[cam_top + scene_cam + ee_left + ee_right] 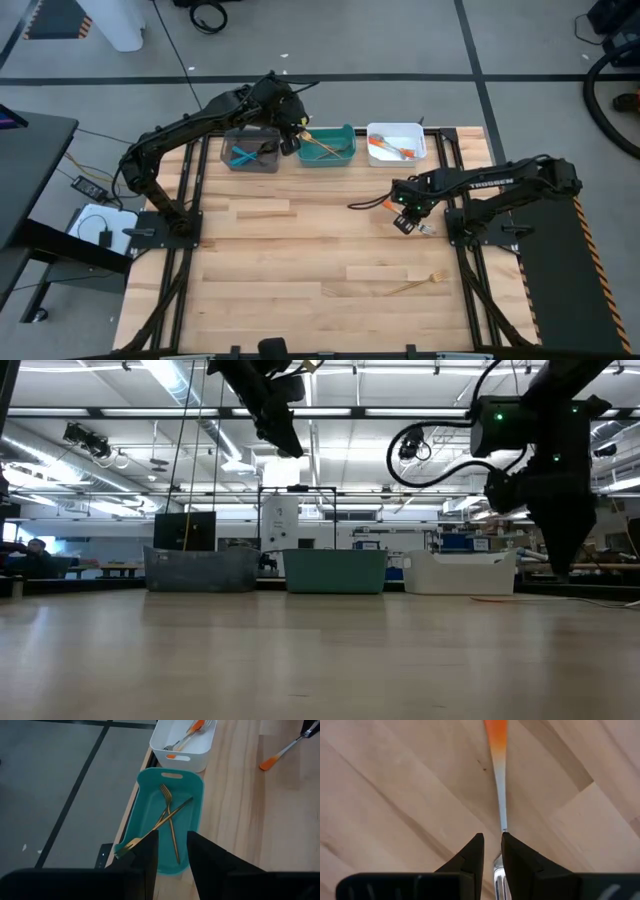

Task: Sort silverware by color (type)
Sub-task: Put the orange fork into the white bin

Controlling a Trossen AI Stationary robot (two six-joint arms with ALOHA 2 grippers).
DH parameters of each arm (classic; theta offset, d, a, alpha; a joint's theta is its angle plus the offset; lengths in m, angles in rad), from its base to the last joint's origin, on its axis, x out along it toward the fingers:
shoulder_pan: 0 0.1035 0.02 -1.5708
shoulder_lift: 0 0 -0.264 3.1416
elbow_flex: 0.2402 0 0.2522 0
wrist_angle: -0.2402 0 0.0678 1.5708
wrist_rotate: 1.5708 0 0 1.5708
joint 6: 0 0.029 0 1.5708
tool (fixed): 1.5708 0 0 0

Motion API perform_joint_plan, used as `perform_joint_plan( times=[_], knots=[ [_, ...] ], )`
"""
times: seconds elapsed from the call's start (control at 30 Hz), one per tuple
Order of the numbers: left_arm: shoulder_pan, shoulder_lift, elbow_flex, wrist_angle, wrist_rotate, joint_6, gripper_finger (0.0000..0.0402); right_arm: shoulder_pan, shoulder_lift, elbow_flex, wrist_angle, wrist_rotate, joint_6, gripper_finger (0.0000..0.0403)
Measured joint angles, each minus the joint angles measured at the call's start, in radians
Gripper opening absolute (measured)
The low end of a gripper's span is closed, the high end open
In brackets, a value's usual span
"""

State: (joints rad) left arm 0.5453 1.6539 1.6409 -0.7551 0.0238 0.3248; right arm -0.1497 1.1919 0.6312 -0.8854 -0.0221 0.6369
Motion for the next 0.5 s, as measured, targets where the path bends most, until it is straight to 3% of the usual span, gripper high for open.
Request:
perform_joint_plan(
  times=[0.5],
  knots=[
    [0.0,0.0,0.0,0.002,0.0,-0.007,0.0112,0.0,0.0,-0.123,0.13,0.077,0.067,0.0075]
  ],
)
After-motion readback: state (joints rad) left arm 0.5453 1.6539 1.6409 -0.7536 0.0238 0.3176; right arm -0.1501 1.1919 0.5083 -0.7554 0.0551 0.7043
